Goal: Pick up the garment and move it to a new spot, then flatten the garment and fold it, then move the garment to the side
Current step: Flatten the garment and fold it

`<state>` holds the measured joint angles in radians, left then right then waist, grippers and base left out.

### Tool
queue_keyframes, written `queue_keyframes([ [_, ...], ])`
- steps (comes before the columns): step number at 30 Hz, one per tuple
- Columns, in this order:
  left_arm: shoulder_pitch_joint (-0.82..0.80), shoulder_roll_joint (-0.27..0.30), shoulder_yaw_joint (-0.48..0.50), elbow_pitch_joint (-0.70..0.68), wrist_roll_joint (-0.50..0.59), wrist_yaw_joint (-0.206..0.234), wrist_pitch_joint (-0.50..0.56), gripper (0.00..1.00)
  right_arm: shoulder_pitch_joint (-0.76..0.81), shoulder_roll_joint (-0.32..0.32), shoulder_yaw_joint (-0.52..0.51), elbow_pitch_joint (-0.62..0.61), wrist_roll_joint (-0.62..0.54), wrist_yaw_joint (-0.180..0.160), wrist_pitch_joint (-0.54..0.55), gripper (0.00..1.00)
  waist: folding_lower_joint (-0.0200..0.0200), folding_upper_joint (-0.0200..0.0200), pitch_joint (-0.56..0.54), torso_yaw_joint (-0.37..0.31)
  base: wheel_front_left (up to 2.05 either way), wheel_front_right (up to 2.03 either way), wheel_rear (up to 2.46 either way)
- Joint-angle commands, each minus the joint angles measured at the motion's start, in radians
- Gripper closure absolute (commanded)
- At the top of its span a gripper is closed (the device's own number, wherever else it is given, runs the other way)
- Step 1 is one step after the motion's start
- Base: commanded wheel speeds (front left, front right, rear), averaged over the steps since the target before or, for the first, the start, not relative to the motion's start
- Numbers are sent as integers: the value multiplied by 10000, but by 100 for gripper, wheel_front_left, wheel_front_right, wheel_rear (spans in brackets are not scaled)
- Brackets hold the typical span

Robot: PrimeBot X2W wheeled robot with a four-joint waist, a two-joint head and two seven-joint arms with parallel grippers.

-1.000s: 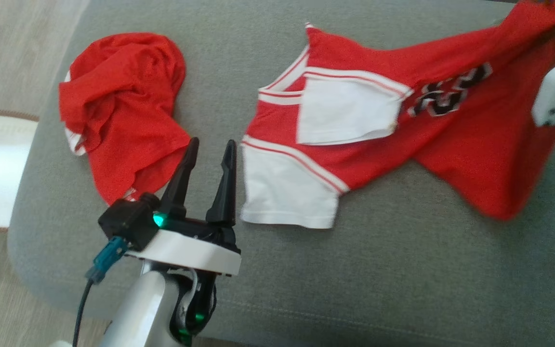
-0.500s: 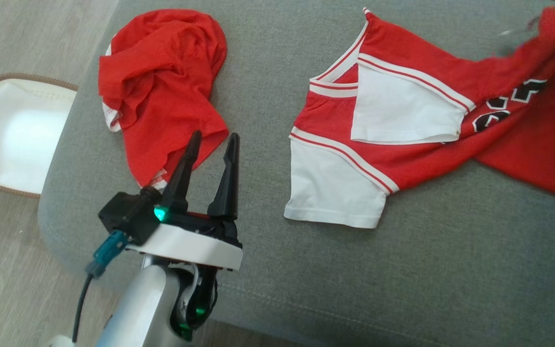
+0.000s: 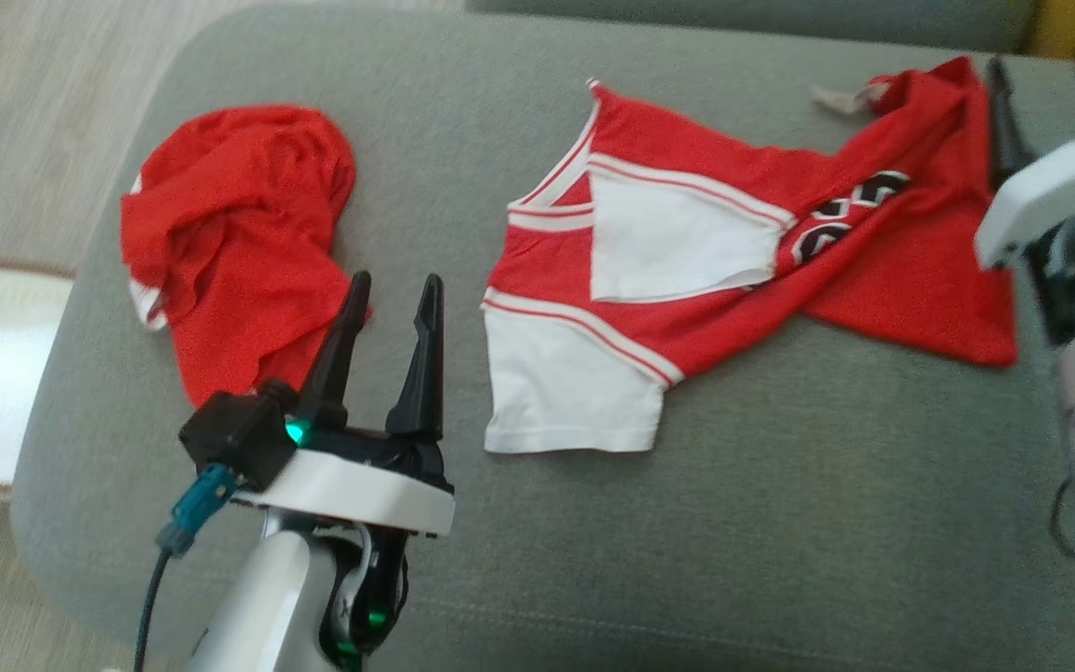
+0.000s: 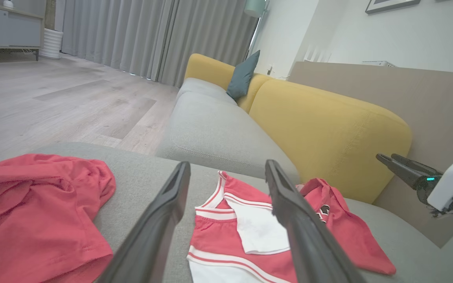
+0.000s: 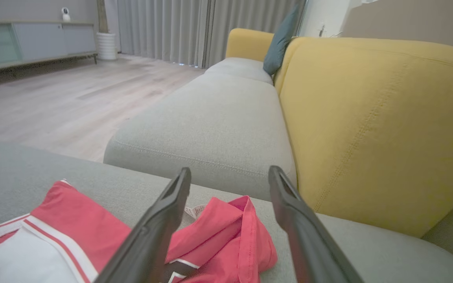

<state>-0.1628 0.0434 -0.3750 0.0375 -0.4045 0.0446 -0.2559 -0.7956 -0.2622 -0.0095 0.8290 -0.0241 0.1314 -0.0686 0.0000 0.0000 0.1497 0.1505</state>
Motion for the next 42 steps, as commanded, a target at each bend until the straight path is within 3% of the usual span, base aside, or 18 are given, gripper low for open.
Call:
queue_keyframes([
  [1, -162, 68, 328, -304, 128, 48, -59, 0, 99, 135, 49, -518, 120, -7, -189, 0, 0, 0, -436, -414, 0, 0, 0],
  [12, 327, 68, 359, -288, 132, 200, -59, 0, 3895, 1842, -932, -3853, 295, -7, -151, 0, 0, 0, -1192, -1173, 0, 0, 0],
  [21, 372, 68, 339, -342, 133, 205, -59, 0, 5817, 2114, -1266, -5875, 684, -7, 737, 0, 0, 0, -1048, -1409, 0, 0, 0],
  [28, 211, 68, 253, -355, 147, 122, -59, 0, 5659, 2117, -1648, -5897, 361, -7, 1371, 0, 0, 0, -709, -1261, 0, 0, 0],
  [42, -406, 68, 231, -306, 195, -66, -59, 0, 3367, 2009, -2929, -3670, -939, -7, 2843, 0, 0, 0, 682, -348, 0, 0, 0],
])
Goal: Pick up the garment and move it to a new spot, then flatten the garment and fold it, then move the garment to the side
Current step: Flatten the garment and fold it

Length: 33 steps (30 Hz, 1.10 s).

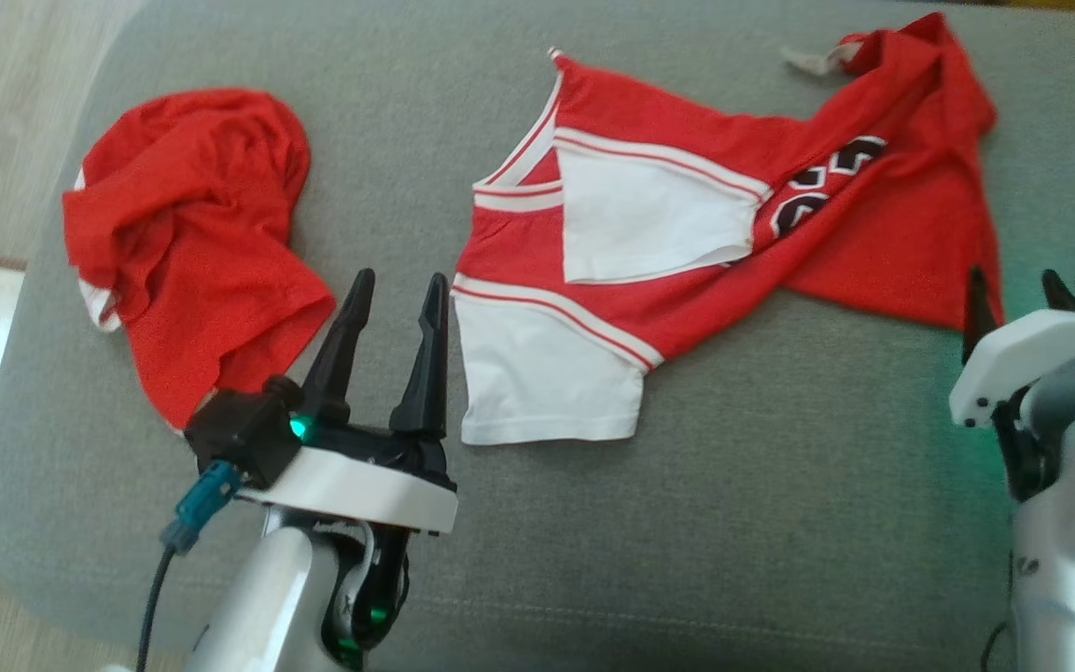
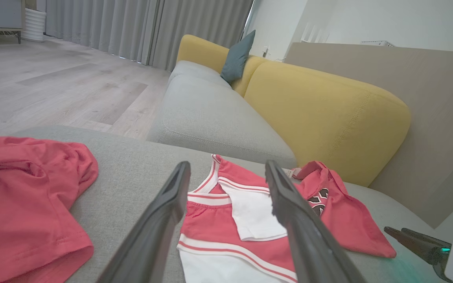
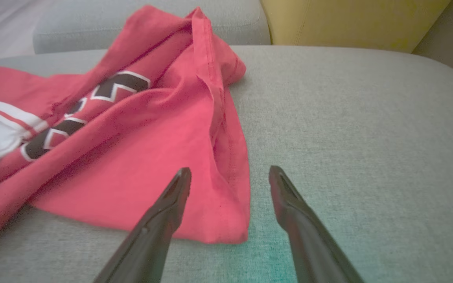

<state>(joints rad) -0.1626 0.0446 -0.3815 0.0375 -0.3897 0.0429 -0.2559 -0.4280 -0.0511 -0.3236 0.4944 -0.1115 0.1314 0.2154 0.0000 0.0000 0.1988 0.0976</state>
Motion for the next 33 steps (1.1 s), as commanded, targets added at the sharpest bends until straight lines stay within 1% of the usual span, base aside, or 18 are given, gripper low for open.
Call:
queue_keyframes([
  [1, -443, 56, 303, -304, 45, -60, -59, 0, -438, -145, 73, -182, -200, -7, 103, 0, 0, 0, 275, 232, 0, 0, 0],
  [6, -573, 56, 372, -307, 56, -98, -59, 0, -954, -129, -261, 413, -496, -7, 541, 0, 0, 0, 562, 337, 0, 0, 0],
  [7, -605, 56, 400, -308, 59, -107, -59, 0, -1085, -116, -250, 603, -510, -7, 575, 48, 0, 0, 623, 327, 0, 0, 0],
  [8, -617, 56, 413, -302, 62, -103, -59, 0, -1131, -112, -206, 684, -532, -7, 558, 100, 0, 0, 639, 303, 0, 0, 0],
  [14, -643, 56, 503, -232, 86, -113, -59, 0, -1246, -107, 298, 809, -476, -7, 319, 100, 0, 0, 514, -113, 0, 0, 0],
  [19, -594, 56, 580, -198, 109, -117, -59, 0, -1130, -275, 776, 358, -293, -7, 143, 100, 0, 0, 136, -553, 0, 0, 0],
  [23, -468, 56, 595, -182, 75, -79, -59, 0, -721, -523, 1132, -418, 114, -7, 351, 100, 0, 0, -282, -815, 0, 0, 0],
  [27, -225, 56, 616, -166, 29, 2, -59, 0, -33, -808, 1448, -1507, 636, -7, 900, 100, 0, 0, -747, -1013, 0, 0, 0],
  [28, -225, 56, 616, -166, 29, 2, -59, 0, -33, -808, 1448, -1507, 636, -7, 900, 100, 0, 0, -747, -1013, 0, 0, 0],
  [33, 90, 56, 622, -206, -10, 94, -59, 0, 972, -1250, 1564, -3086, 1121, -7, 1817, 100, 0, 0, -1210, -1174, 0, 0, 0],
])
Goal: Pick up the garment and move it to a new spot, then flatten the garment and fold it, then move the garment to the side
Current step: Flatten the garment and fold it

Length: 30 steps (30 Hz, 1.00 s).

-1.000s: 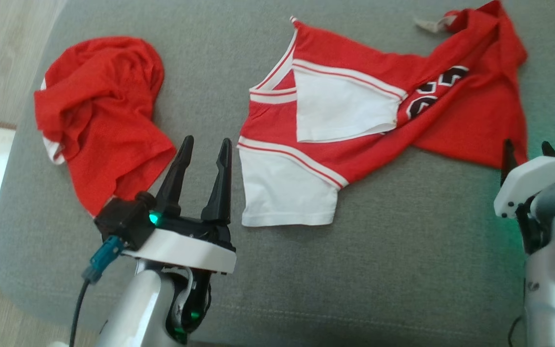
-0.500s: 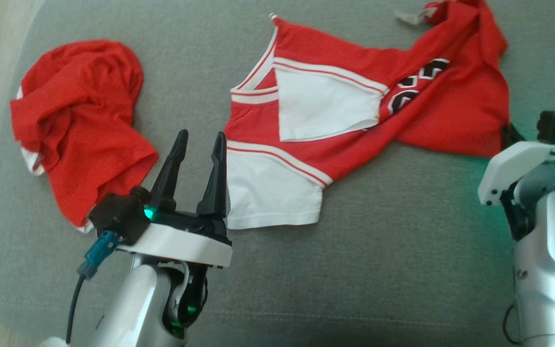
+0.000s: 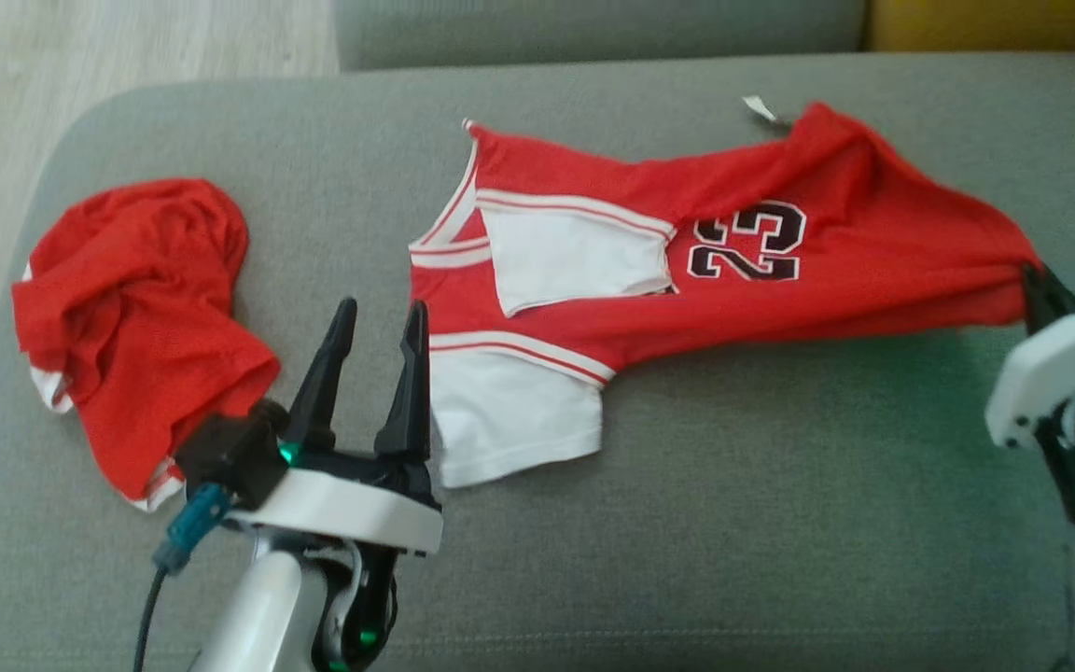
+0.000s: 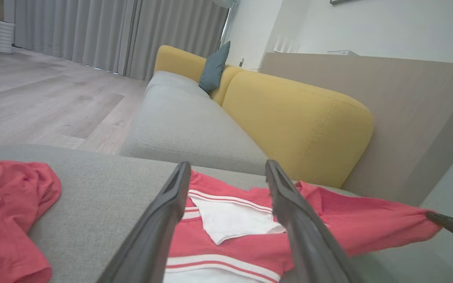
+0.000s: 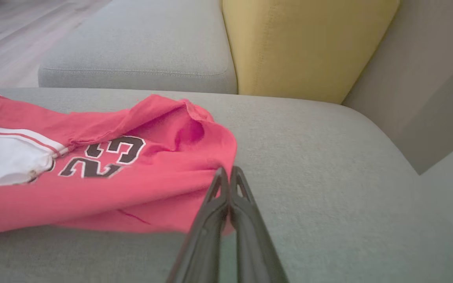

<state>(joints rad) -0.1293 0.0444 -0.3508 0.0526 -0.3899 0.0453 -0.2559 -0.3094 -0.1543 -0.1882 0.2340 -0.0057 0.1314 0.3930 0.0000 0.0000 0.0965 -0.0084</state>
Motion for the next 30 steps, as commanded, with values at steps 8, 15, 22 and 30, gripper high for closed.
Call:
queue_keyframes([
  [8, 149, 58, 379, -481, 2, 146, -59, 0, 1076, -655, -328, -2819, 699, -7, 1461, 100, 0, 0, -510, -247, 0, 0, 0],
  [15, 38, 58, 250, -577, 21, 82, -59, 0, 972, -923, -228, -3077, 938, -7, 1914, 100, 0, 0, -213, 19, 0, 0, 0],
  [22, -237, 58, 73, -505, 19, -26, -59, 0, -283, -1388, 291, -1489, 566, -7, 1564, 100, 0, 0, 358, 488, 0, 0, 0],
  [30, -704, 58, -102, -471, 5, -103, -59, 0, -2052, -2060, 169, 1582, -790, -7, 564, 100, 0, 0, 974, 991, 0, 0, 0],
])
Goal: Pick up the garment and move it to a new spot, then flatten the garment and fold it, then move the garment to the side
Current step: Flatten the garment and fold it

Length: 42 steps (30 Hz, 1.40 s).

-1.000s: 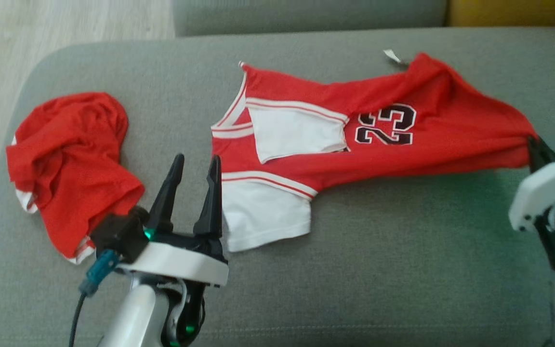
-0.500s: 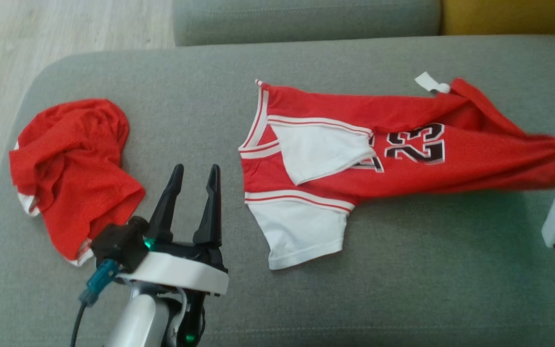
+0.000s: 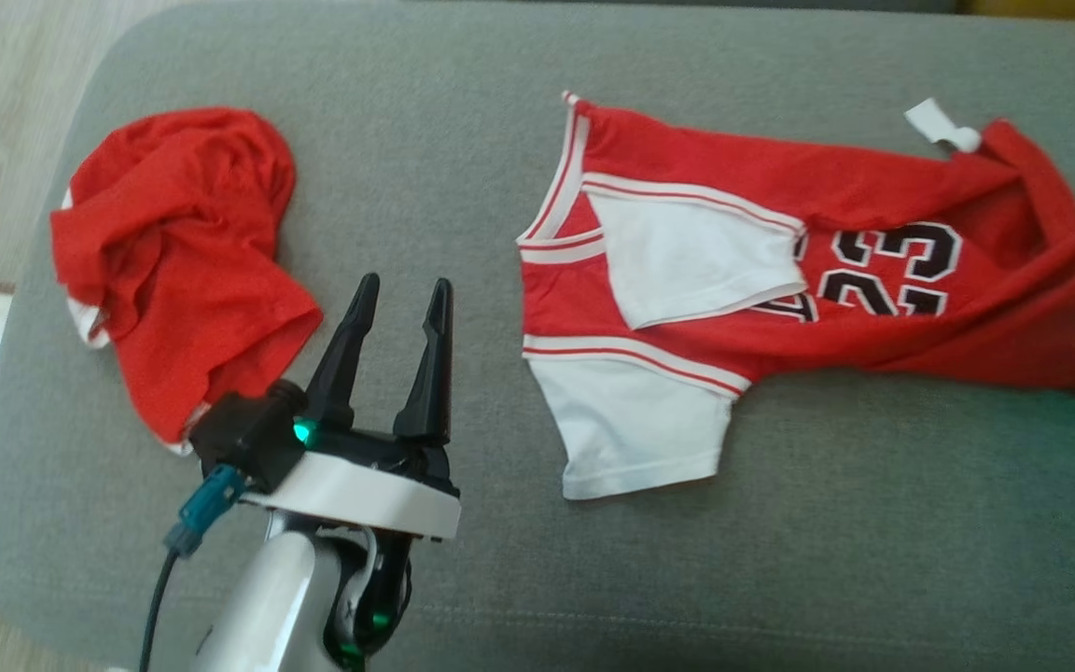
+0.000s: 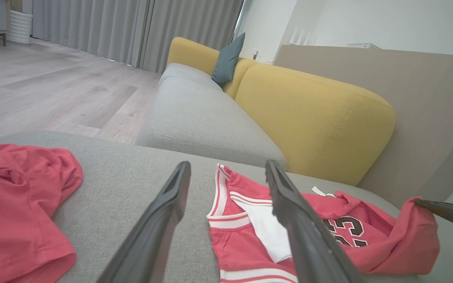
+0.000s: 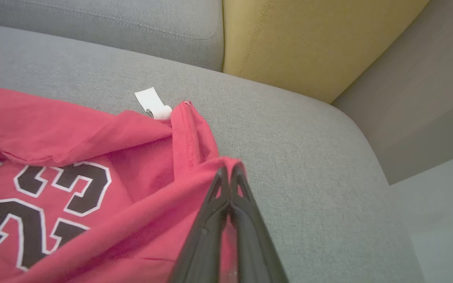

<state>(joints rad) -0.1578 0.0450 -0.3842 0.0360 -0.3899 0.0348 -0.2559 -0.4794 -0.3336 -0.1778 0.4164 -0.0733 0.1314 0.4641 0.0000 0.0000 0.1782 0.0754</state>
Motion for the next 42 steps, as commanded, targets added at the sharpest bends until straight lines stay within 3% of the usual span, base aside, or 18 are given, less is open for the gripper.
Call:
queue_keyframes([
  [1, -465, 52, 217, -301, 2, 3, -59, 0, -525, -311, -59, 83, -329, -7, -272, 100, 0, 0, 207, 196, 0, 0, 0],
  [7, -597, 52, 258, -289, -22, 36, -59, 0, -1028, -405, -575, 1683, -1465, -7, -503, 100, 0, 0, 385, 252, 0, 0, 0],
  [8, -600, 52, 264, -282, -19, 42, -59, 0, -1089, -351, -686, 1883, -1544, -7, -554, 89, 0, 0, 397, 217, 0, 0, 0],
  [9, -603, 52, 263, -271, -18, 41, -59, 0, -1132, -294, -744, 2064, -1629, -7, -621, 34, 0, 0, 396, 177, 0, 0, 0],
  [10, -603, 52, 263, -271, -18, 41, -59, 0, -1132, -294, -744, 2064, -1629, -7, -621, 34, 0, 0, 396, 177, 0, 0, 0],
  [11, -603, 52, 266, -258, -15, 36, -59, 0, -1179, -207, -810, 2185, -1721, -7, -712, 0, 0, 0, 383, 120, 0, 0, 0],
  [19, -572, 52, 326, -202, 25, 29, -59, 0, -1572, 519, -726, 2525, -1565, -7, -2421, 0, 0, 0, 64, -433, 0, 0, 0],
  [25, -375, 52, 374, -201, 30, 101, -59, 0, -1302, 930, -455, 1936, -937, -7, -3238, 0, 0, 0, -460, -867, 0, 0, 0],
  [30, -125, 52, 380, -273, -7, 194, -59, 0, -344, 1456, -363, 604, -77, -7, -3753, 0, 0, 0, -893, -1187, 0, 0, 0],
  [36, 173, 52, 332, -339, -15, 272, -59, 0, 1790, 2395, -136, -2008, 1007, -7, -4451, 0, 0, 0, -1283, -1589, 0, 0, 0],
  [42, 277, 52, 183, -305, -7, 302, -59, 0, 3346, 2785, 64, -3491, 1324, -7, -4818, 0, 0, 0, -1267, -1810, 0, 0, 0],
])
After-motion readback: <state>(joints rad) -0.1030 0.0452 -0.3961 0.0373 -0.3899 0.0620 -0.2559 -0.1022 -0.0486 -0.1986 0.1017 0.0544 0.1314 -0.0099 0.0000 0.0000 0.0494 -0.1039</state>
